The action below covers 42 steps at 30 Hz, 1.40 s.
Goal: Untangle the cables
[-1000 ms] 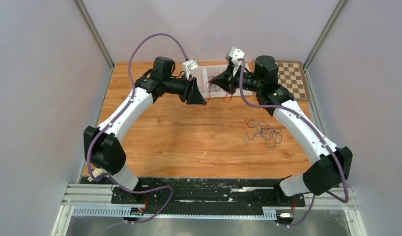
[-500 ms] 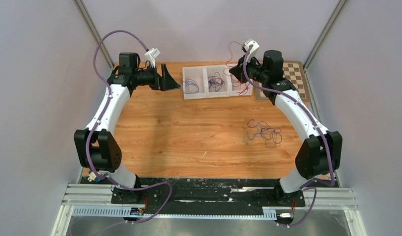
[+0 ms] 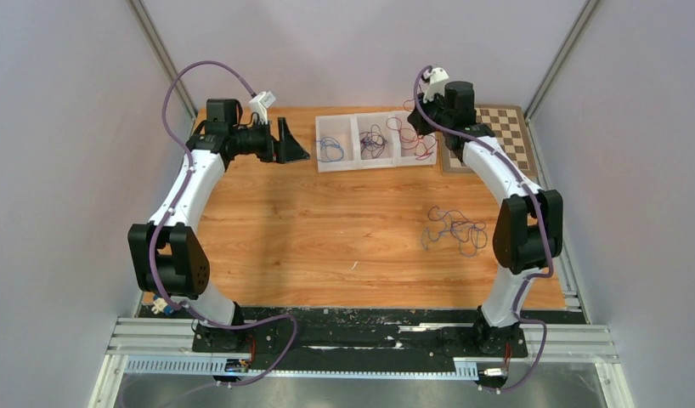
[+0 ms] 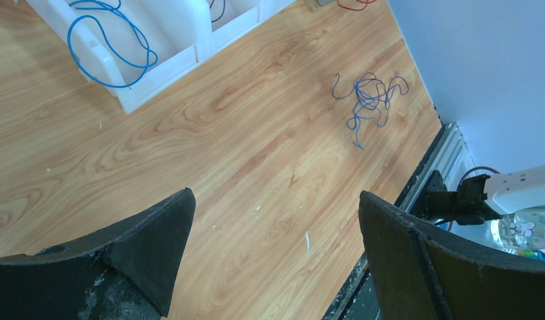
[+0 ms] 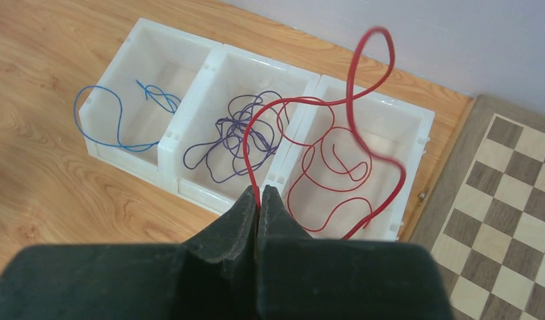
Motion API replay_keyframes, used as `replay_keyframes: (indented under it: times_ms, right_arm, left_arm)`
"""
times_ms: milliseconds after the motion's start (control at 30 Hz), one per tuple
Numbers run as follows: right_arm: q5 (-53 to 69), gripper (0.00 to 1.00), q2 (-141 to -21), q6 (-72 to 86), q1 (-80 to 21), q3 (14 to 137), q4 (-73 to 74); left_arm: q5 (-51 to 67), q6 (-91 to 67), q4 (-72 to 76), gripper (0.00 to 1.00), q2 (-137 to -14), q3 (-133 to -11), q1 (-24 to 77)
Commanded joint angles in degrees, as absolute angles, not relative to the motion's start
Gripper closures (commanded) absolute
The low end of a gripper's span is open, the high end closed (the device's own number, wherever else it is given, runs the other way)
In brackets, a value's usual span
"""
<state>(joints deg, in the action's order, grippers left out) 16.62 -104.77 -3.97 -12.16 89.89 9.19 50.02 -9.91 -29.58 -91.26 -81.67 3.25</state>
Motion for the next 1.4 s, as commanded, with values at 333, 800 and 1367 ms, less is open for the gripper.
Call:
replay_keyframes:
  times_ms: [333, 800, 1367]
  right_arm:
    - [26.4, 1.0, -117.7, -3.5, -9.8, 99.2, -12.5]
    - [29.2, 0.27, -111.9, -9.9, -7.9, 80.0, -21.4]
    - [29.1, 0.43, -110.7, -6.6, -5.9, 91.6, -2.3]
  left_arm:
    - [52.1, -8.1, -27.8, 0.0, -90.7, -81.0, 2.1]
    - [52.9, -5.7, -28.5, 0.0, -91.3, -80.7, 0.7]
    - [52.2, -4.1, -29.7, 0.0, -91.4, -80.9, 0.8]
